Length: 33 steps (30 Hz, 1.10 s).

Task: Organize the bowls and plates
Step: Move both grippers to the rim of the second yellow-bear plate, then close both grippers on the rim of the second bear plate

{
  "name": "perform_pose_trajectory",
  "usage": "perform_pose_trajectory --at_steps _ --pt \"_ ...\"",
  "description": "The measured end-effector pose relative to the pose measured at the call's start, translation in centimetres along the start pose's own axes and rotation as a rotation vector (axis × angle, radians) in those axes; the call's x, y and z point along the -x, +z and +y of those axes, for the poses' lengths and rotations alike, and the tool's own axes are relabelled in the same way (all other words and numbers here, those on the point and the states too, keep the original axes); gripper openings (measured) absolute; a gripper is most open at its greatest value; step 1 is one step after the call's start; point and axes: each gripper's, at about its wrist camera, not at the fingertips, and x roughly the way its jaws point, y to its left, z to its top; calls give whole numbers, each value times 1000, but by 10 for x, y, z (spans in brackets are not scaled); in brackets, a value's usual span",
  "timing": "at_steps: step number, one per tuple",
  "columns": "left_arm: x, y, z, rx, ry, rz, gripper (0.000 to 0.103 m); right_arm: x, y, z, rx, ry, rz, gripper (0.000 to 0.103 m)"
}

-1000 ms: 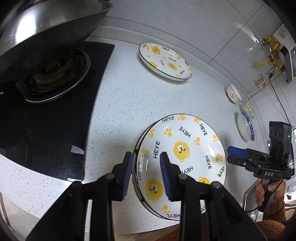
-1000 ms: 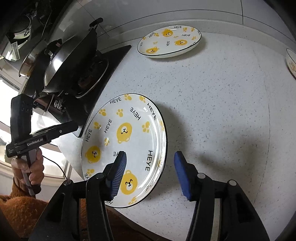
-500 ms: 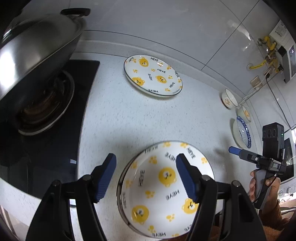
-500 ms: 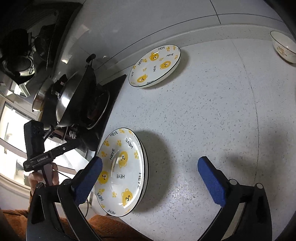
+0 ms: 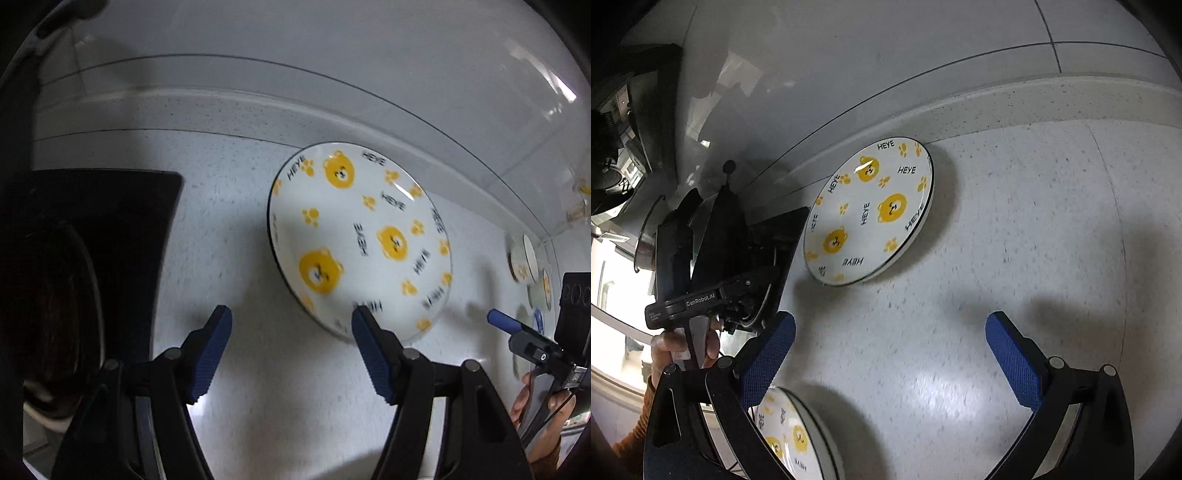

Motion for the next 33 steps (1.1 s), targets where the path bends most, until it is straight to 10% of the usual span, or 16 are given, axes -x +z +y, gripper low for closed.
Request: perform_pose_trajectory --at_steps 21,28,33 --pt "-65 59 12 42 -165 58 62 -66 61 -33 -92 138 26 102" --pt "-71 59 12 37 -155 59 18 -75 69 -26 -67 136 75 102" --pt "-75 59 4 11 -135 64 16 -87 70 -13 -19 156 155 102"
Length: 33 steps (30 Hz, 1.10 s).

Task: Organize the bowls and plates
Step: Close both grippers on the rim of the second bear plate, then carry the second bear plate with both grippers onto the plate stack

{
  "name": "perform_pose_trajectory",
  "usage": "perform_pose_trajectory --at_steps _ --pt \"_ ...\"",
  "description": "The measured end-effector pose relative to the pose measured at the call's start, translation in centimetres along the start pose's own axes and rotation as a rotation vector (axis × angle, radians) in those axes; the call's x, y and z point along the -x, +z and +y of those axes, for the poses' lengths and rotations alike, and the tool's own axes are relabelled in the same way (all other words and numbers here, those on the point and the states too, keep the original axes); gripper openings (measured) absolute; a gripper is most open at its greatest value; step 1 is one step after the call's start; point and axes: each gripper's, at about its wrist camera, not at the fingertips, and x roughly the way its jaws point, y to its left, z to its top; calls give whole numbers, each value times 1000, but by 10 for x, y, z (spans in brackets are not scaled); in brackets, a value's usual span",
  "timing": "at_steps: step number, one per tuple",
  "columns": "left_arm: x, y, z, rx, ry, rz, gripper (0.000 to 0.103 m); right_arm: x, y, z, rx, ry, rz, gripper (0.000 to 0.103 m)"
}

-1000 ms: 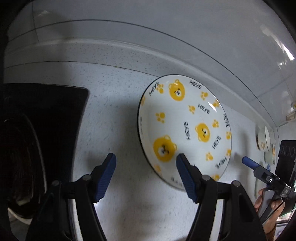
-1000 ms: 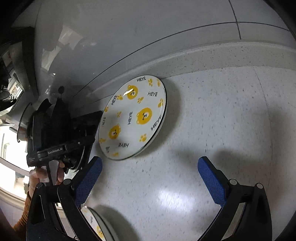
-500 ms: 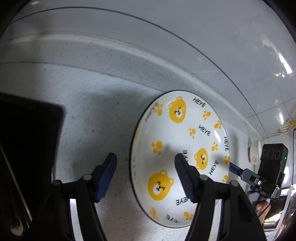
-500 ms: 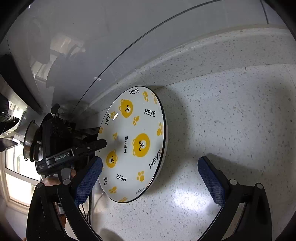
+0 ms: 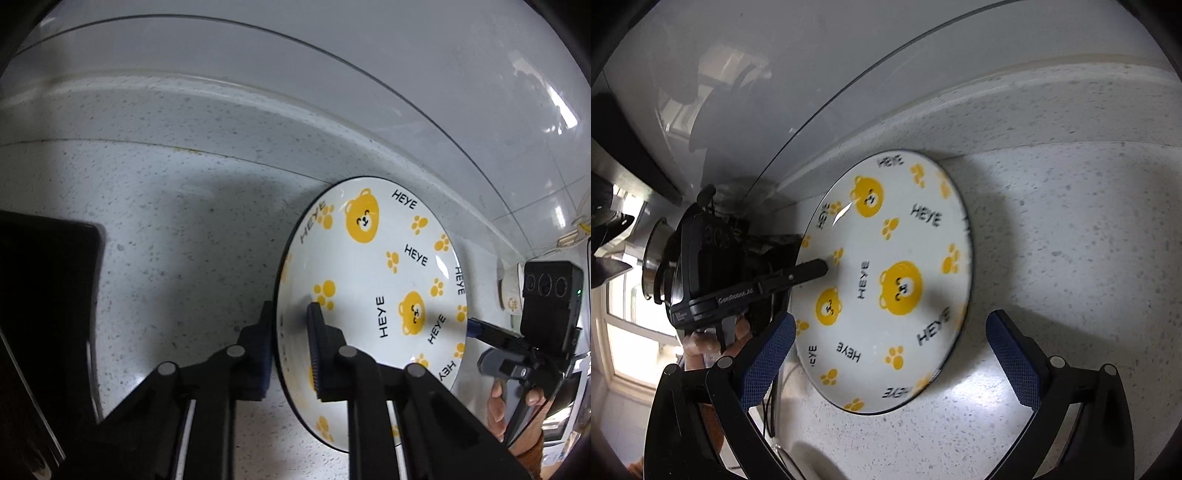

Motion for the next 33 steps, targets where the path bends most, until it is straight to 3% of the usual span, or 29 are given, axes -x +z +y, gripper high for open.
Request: perform_pose_trajectory --at_steps 6,9,12,13,14,16,25,33 --pt "-2 2 -6 12 12 6 16 -3 2 3 -22 -24 -23 100" --pt "-2 1 -4 15 24 3 16 0 5 -4 -57 -48 -57 80" --pt "-1 0 -3 23 29 -6 16 6 2 -18 -116 -89 -61 39" --pt "-2 -2 -6 25 21 -6 16 7 1 -26 -145 -104 -60 14" --pt "-3 -3 -6 26 17 -9 16 8 -1 -38 -184 -72 -61 7" --pt "-1 -4 -8 19 30 -13 16 8 -4 -47 -214 -7 -68 8" --pt "4 -21 -9 61 22 -4 14 8 -14 -37 -168 -53 -71 9" --pt "27 -59 -25 56 11 -10 13 25 -50 -24 -160 -84 -62 9"
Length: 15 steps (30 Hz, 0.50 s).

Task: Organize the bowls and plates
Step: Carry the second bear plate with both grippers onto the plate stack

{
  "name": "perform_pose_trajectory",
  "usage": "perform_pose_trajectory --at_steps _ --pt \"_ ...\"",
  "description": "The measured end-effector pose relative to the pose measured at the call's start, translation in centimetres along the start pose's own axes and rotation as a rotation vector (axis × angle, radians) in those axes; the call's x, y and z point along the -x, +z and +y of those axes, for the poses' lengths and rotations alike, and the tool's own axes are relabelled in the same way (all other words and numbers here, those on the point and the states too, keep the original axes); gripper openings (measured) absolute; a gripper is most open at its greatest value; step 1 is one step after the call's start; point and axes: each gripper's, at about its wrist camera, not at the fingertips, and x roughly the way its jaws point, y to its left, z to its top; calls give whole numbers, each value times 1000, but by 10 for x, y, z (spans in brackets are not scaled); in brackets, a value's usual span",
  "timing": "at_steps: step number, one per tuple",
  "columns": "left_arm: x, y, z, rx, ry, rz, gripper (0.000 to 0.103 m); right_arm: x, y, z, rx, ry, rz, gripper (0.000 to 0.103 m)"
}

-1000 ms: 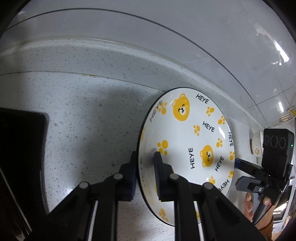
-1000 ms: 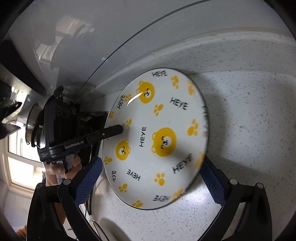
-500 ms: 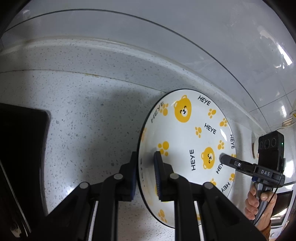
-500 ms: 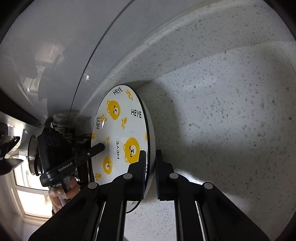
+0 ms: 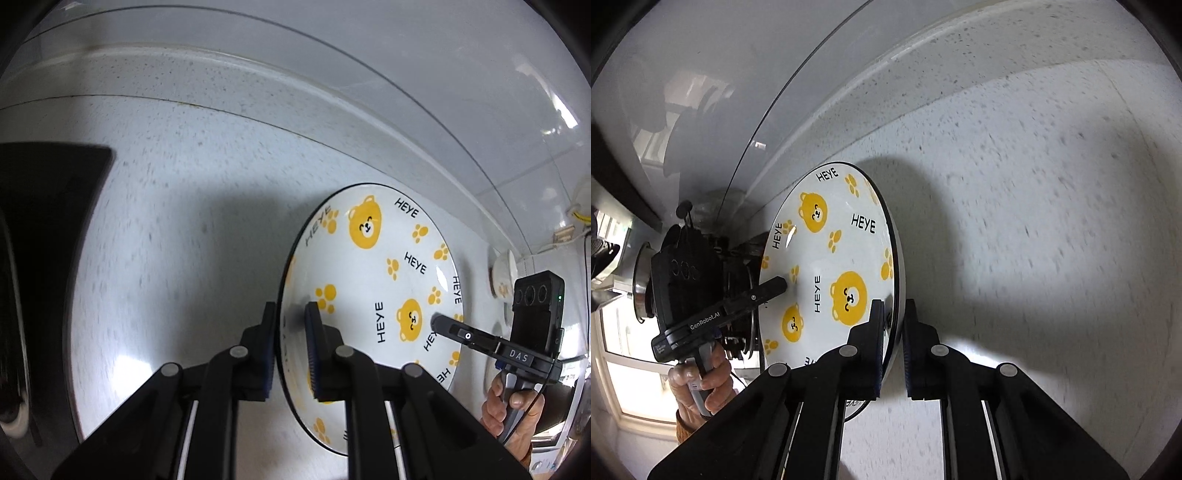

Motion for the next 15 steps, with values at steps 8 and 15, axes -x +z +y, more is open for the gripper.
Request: perform_pose_trajectory --at_steps 8,15 --pt "77 -65 -20 -30 -45 -39 13 54 -55 32 53 -1 -59 9" --pt "156 -154 -3 -78 -139 -53 13 86 -151 84 59 -37 -138 9"
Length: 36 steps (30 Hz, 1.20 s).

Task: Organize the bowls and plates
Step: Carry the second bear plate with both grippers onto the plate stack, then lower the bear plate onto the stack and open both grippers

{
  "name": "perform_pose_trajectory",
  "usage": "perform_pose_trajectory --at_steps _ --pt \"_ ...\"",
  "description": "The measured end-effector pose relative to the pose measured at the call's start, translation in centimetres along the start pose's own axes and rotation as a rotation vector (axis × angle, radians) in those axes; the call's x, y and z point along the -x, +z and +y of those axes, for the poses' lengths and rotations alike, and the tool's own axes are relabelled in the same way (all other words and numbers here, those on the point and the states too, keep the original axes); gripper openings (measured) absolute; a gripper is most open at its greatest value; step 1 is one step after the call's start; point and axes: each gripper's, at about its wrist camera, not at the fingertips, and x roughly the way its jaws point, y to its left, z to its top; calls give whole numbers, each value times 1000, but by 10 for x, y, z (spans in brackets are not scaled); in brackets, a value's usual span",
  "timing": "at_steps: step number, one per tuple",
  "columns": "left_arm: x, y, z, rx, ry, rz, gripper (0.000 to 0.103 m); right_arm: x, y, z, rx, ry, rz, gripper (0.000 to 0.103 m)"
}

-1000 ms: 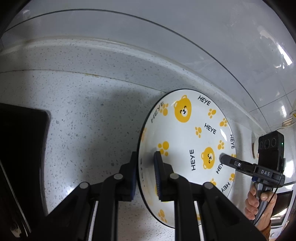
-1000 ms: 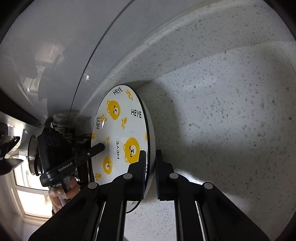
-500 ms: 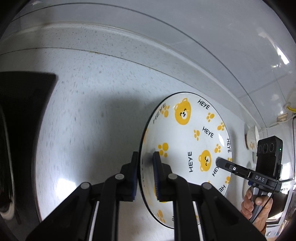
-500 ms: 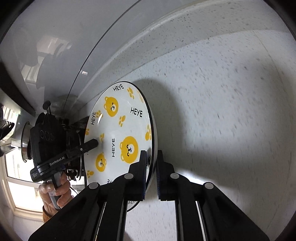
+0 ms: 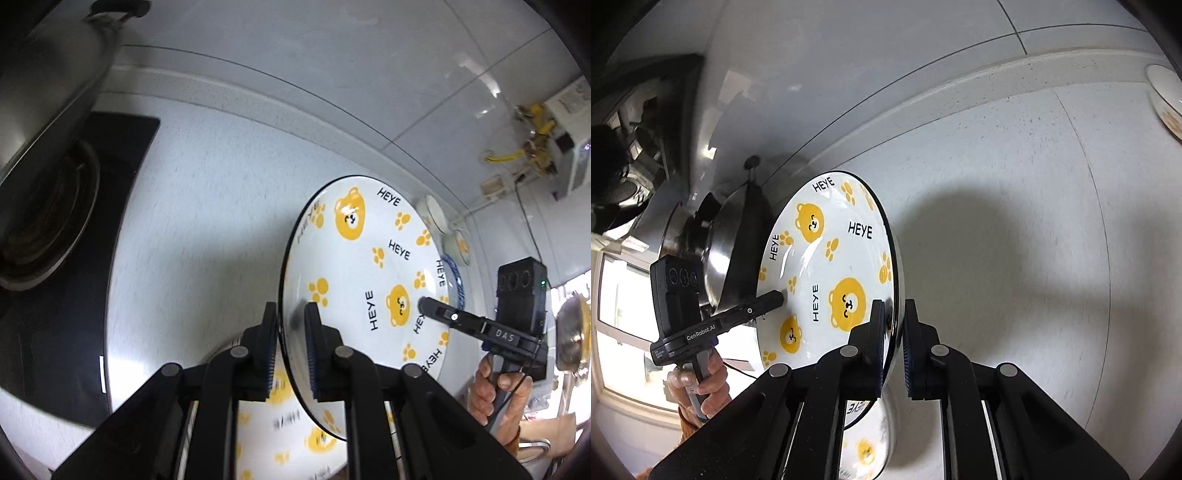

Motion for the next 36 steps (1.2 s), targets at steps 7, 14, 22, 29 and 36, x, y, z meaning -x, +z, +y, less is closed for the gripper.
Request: perform_pose_trajectory --at_steps 7,14,22,29,36 --pt "5 -71 39 7 -32 91 13 -21 -85 12 -80 -21 30 9" --pt "-16 -98 67 33 -14 107 12 -36 -109 6 -132 -47 38 9" --pt "-20 -95 67 32 -35 83 11 -30 -99 12 -152 -50 4 9" --pt "-18 -95 68 51 -37 102 11 -24 -104 6 -190 -7 1 12" --pt "-7 -90 82 81 -56 83 14 -21 -97 16 -151 -10 26 28"
